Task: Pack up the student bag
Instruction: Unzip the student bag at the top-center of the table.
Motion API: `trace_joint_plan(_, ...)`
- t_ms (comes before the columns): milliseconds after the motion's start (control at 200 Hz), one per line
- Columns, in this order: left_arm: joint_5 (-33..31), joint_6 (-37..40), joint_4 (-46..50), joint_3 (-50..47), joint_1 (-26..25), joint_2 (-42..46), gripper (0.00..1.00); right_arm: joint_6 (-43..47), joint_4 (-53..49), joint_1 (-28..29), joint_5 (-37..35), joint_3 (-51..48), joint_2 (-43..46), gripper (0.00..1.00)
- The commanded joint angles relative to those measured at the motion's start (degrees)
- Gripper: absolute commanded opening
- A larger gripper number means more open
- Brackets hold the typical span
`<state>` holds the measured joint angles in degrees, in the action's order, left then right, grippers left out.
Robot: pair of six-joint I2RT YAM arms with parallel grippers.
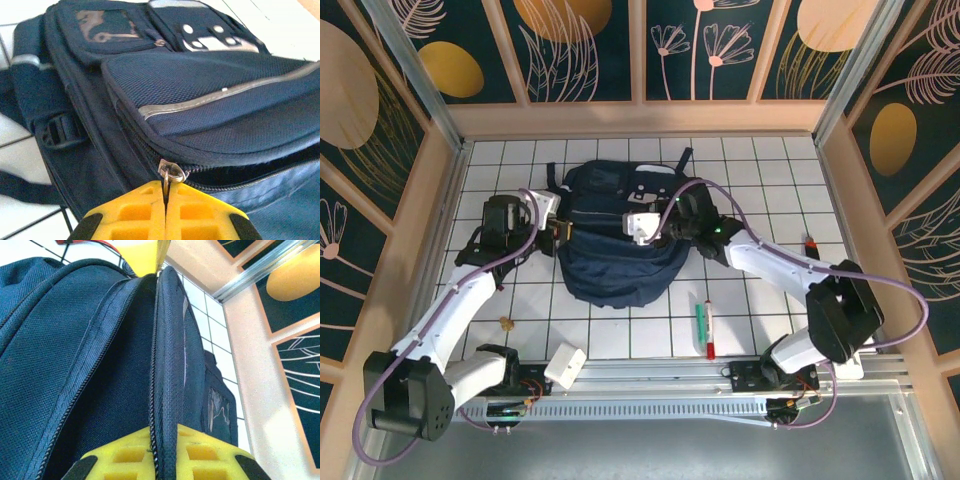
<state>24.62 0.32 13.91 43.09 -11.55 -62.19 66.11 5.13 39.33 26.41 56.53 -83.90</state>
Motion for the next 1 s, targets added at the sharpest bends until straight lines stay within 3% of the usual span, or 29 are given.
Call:
trace_joint_plan(0,0.3,15.6,-4.2,-1.9,1.8,-0.3,0.00,2.4,-0.5,-2.2,5.8,-0.9,5.1,0.00)
trace_joint_plan(135,1.2,20.1,-15.6,-5.1,2.6,-5.8,0.00,2.6,-0.8,-3.1,7.0,-0.2,4.9,0.00)
trace_joint_plan(260,4.5,26.1,-14.7,-0.4,3.9,-13.4,0.00,3.8,-2.5,-3.3,7.2,1.0,4.5,0.00)
trace_joint_plan(445,5.7,37.8,-15.9,2.2,4.5,-17.5,0.00,4.8,-2.4,-3.2,10.1,0.1,6.0,0.00)
trace_joint_plan(716,8.0,36.2,-22.8,8.8,7.6,-27.2,0.00,5.6,-2.5,-1.6,9.6,-1.2,8.0,0.00)
trace_joint_plan(836,14.5,42.9,-23.0,8.4,8.6,-26.5,0.00,6.2,-0.9,-1.4,8.8,-2.6,8.0,0.00)
trace_joint_plan(956,22.1,44.5,-20.4,9.4,8.6,-25.8,0.00,4.6,5.8,1.4,-1.1,-5.4,4.9,0.00)
trace_joint_plan(996,24.2,43.6,-20.7,9.1,8.6,-25.3,0.00,1.8,10.9,1.4,-3.4,-6.7,3.2,0.15)
